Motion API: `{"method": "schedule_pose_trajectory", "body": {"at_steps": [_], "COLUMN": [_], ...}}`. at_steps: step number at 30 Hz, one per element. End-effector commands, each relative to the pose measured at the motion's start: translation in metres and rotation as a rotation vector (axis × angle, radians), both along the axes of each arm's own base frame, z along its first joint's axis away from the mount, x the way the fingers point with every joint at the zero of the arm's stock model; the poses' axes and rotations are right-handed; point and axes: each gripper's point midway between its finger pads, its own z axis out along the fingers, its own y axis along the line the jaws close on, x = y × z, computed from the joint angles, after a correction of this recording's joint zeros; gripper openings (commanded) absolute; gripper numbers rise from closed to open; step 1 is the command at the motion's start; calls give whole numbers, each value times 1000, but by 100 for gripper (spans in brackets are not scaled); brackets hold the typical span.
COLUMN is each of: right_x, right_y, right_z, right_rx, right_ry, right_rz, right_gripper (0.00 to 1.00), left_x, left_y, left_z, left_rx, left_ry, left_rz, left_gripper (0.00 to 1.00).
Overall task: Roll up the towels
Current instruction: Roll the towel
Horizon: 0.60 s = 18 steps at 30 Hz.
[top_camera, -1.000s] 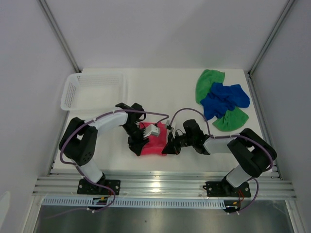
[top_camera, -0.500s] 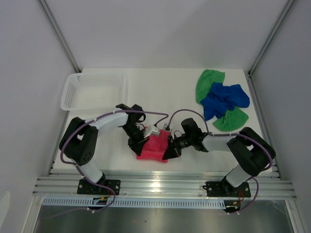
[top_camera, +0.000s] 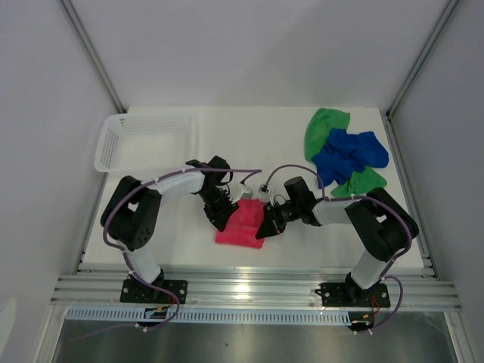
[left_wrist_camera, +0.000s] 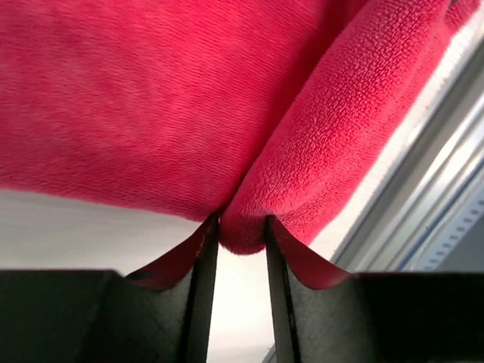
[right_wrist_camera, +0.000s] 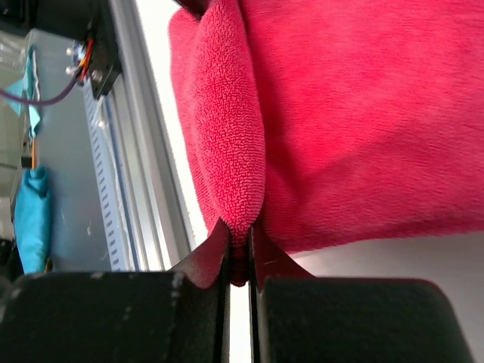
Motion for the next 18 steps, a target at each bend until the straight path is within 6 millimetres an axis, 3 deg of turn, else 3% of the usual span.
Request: {"method": "schedule_pose_trajectory", "body": {"at_steps": [1, 10, 14, 17, 18], "right_x": [17, 31, 34, 37, 37], "right_y": [-2, 4, 4, 4, 4], "right_z": [-6, -9, -9, -9, -9], "right_rx": [-40, -72, -76, -84, -85], "right_ry": [24, 17, 10, 7, 9], "right_rz": [-71, -76, -87, -100, -102], "right_gripper": [0, 2, 2, 4, 4], "left_x": [34, 56, 51, 38, 27], "left_y": [2, 6, 2, -8, -5], "left_z": [5, 53, 66, 67, 58], "left_rx": [34, -28, -64, -74, -61], "left_ry": [-152, -379, -439, -492, -487], "left_rz": [80, 44, -56, -200, -241], "left_gripper": [35, 44, 47, 47, 47]}}
